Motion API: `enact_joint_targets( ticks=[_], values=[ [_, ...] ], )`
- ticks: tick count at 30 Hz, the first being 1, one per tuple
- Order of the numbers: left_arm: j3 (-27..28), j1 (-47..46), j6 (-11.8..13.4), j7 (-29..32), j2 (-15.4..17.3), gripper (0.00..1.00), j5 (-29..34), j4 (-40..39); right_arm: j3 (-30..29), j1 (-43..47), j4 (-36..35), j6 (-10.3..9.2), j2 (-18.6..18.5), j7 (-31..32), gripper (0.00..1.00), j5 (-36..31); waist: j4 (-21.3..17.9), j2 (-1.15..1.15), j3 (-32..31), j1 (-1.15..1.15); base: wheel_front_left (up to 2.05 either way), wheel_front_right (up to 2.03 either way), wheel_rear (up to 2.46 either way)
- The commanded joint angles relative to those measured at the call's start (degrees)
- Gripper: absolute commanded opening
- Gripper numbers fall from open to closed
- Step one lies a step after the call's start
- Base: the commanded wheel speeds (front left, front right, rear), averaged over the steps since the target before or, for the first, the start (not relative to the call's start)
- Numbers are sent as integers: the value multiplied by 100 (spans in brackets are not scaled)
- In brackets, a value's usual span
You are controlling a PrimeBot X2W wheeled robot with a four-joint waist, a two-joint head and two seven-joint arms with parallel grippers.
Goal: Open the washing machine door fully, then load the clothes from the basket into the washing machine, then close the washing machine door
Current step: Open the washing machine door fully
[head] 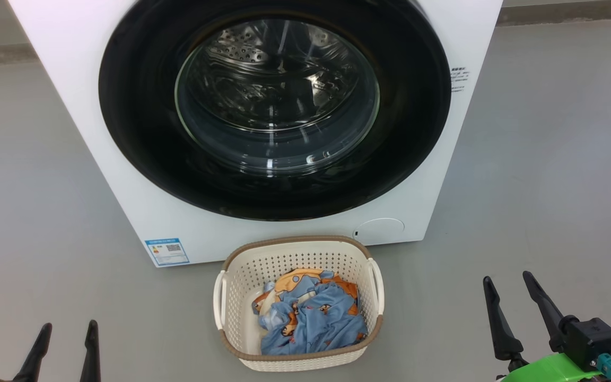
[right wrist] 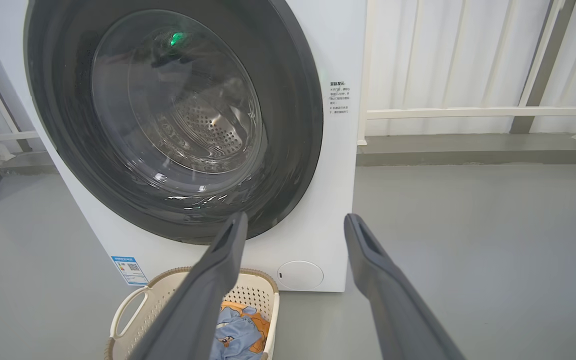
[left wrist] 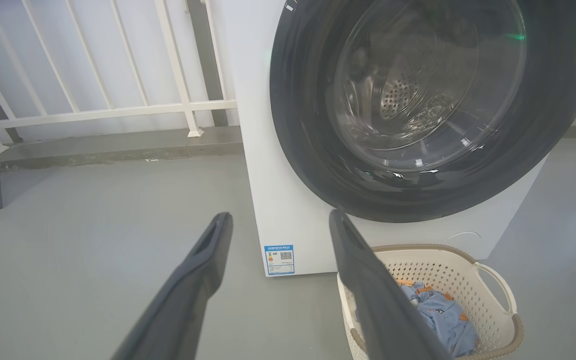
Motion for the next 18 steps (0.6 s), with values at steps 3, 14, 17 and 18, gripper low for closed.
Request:
enact_joint_targets(
  ticks=[3, 14, 17, 18],
  values=[
    [221, -107, -9, -77, 77, 100, 42, -154, 138, -50, -118, -6, -35, -69, 100, 13, -8, 0, 1, 0, 77, 77, -154],
    [249, -167, -9, -77, 71, 100, -78, -195, 145, -37, -119, -6, -28, -69, 100, 20, -34, 0, 20, 0, 116, 116, -232],
    [300, -174, -9, -77, 57, 100, -90, -218, 146, -37, -121, -6, -26, -69, 100, 23, -35, 0, 22, 0, 101, 101, -203],
    [298, -168, -9, -77, 61, 100, -78, -212, 150, -37, -122, -6, -26, -69, 100, 23, -37, 0, 22, 0, 86, 86, -171]
  ],
)
